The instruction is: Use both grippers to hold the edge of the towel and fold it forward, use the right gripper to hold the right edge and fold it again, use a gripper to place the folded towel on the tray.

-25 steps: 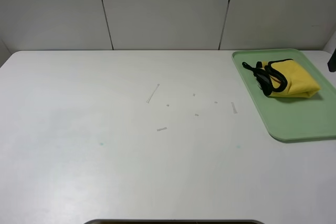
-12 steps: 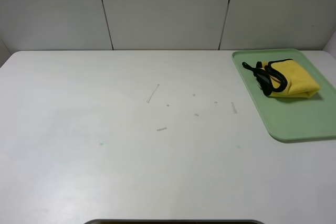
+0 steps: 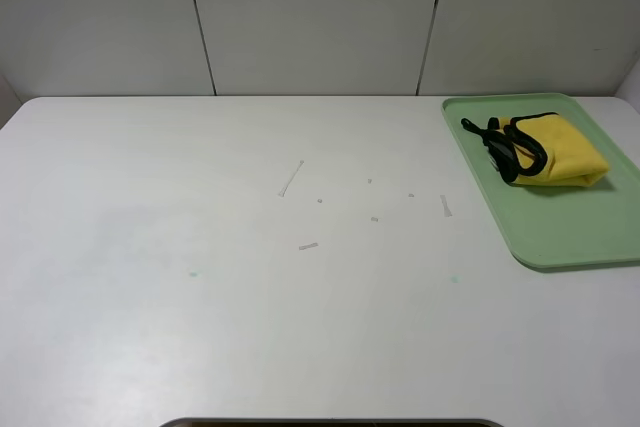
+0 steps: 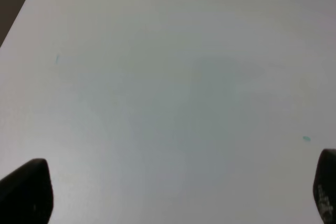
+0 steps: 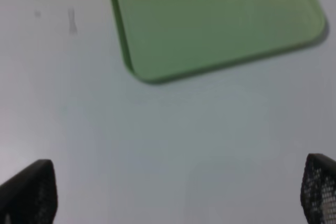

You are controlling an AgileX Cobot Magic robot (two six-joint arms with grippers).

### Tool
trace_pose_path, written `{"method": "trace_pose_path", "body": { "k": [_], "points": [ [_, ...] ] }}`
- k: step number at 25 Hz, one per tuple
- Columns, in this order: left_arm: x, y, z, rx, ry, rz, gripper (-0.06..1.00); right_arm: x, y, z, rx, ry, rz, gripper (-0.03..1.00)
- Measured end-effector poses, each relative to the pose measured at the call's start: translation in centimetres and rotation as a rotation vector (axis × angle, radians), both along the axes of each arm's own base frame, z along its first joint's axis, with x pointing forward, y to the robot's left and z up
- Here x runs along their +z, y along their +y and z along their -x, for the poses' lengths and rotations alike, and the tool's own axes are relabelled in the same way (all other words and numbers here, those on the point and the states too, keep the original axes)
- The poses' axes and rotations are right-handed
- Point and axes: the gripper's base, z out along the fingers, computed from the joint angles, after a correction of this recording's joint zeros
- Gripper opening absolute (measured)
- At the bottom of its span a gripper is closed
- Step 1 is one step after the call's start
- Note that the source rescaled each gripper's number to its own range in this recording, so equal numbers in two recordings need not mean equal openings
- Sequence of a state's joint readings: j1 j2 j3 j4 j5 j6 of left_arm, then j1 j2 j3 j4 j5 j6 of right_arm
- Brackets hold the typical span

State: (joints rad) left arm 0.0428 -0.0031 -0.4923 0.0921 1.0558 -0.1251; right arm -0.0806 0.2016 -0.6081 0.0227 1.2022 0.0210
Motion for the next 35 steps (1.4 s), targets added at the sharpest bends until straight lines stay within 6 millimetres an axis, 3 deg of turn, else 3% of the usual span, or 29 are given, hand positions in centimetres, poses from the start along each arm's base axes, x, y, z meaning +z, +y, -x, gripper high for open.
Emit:
{"method": "trace_pose_path", "body": {
  "k": [7, 35],
  "points": [
    [0.0, 0.0, 0.0, 0.0, 0.0, 0.0, 1.0, -1.7, 0.1, 1.7, -0.003, -0.241, 0.018, 1.0],
    [0.0, 0.0, 0.0, 0.0, 0.0, 0.0, 1.0, -1.9, 0.1, 1.4, 0.002, -0.261, 0.018, 1.0]
  ]
}}
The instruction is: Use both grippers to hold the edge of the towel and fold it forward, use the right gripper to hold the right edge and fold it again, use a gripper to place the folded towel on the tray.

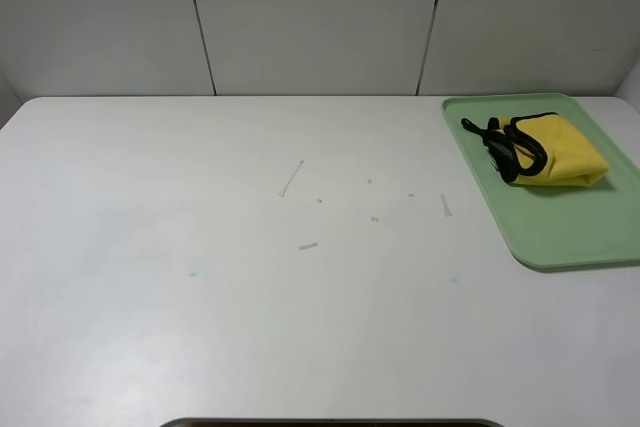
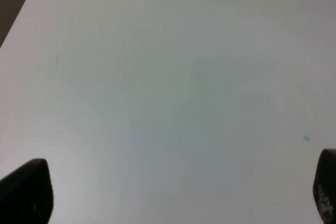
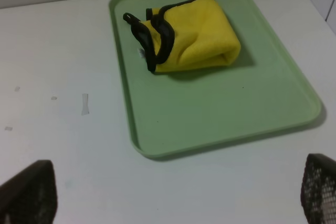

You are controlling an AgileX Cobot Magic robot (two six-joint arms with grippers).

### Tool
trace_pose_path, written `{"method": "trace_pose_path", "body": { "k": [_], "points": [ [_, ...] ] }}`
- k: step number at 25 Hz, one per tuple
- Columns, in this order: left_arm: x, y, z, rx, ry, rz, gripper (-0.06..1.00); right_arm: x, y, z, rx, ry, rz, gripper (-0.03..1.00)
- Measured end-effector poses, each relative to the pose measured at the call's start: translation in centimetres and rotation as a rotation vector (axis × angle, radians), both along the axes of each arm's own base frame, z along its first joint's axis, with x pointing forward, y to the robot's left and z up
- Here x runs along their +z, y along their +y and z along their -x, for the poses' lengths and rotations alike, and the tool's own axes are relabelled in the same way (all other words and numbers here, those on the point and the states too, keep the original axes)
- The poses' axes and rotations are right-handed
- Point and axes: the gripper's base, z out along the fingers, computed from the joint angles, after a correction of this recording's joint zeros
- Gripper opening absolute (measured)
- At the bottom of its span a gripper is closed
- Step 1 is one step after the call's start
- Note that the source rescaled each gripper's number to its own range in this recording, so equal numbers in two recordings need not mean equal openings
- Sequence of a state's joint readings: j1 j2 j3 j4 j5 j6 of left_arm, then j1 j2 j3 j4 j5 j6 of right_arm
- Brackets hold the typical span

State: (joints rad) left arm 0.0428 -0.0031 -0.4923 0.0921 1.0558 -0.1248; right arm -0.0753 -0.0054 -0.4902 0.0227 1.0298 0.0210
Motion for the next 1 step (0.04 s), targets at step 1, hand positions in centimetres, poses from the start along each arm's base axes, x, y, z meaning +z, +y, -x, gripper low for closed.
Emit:
{"method": "trace_pose_path", "body": {
  "k": [1],
  "points": [
    [0.0, 0.0, 0.0, 0.0, 0.0, 0.0, 1.0, 0.0, 0.0, 0.0, 0.0, 0.0, 0.0, 1.0]
  ]
}}
